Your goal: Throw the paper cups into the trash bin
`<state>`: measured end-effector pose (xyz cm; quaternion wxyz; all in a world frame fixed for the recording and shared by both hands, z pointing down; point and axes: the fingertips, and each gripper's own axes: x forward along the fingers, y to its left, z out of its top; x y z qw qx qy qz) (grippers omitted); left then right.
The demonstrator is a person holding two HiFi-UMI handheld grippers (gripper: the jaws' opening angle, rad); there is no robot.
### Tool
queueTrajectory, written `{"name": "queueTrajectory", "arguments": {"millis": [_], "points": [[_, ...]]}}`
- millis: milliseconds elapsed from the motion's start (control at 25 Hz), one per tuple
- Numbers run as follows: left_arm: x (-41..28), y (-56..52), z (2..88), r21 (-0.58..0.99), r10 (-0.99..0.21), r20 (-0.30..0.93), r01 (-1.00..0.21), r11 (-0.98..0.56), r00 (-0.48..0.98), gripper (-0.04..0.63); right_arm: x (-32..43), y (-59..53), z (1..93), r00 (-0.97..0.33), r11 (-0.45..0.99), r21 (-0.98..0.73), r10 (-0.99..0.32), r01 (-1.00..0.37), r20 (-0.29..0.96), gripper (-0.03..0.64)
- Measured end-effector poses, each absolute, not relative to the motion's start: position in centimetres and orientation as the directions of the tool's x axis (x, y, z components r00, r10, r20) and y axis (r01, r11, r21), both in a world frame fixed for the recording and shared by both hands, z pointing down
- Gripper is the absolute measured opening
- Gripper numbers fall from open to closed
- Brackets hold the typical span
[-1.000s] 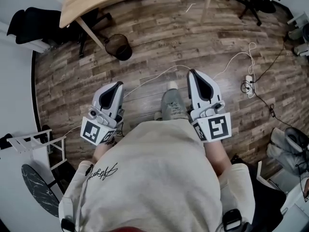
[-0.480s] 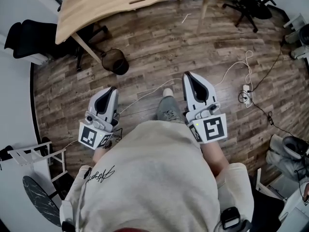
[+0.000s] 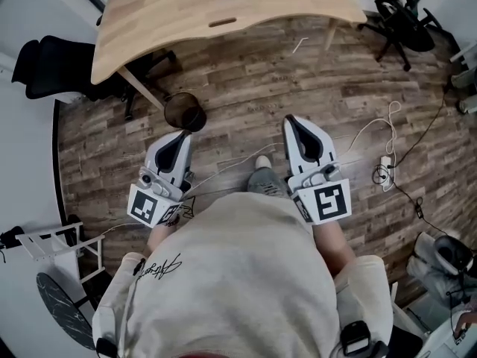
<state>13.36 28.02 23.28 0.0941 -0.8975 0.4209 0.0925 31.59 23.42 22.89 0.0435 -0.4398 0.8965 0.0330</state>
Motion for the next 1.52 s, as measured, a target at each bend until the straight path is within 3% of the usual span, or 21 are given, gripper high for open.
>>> {"name": "queueTrajectory", "arguments": {"millis": [320, 760, 1520], "points": [[14.1, 21.4, 23.4, -0.075, -0.764, -0.216, -0.791, -0.607, 0.607, 0.003, 31.3, 16.1, 20.5, -0.654, 0.654, 0.052, -0.743, -0.755, -0.143, 0.008], [17.4, 12.8, 21.7, -0.085, -0.764, -0.275, -0.806, -0.585, 0.584, 0.003, 32.6, 8.0, 21.8, -0.718, 0.712, 0.089, -0.688, -0.696, -0.111, 0.008], [17.6, 10.0, 22.4, -0.064, -0.776, -0.266, -0.814, -0.578, 0.572, 0.003, 33.0, 4.0, 22.2, -0.734, 0.73, 0.083, -0.669, -0.679, -0.121, 0.008]]}}
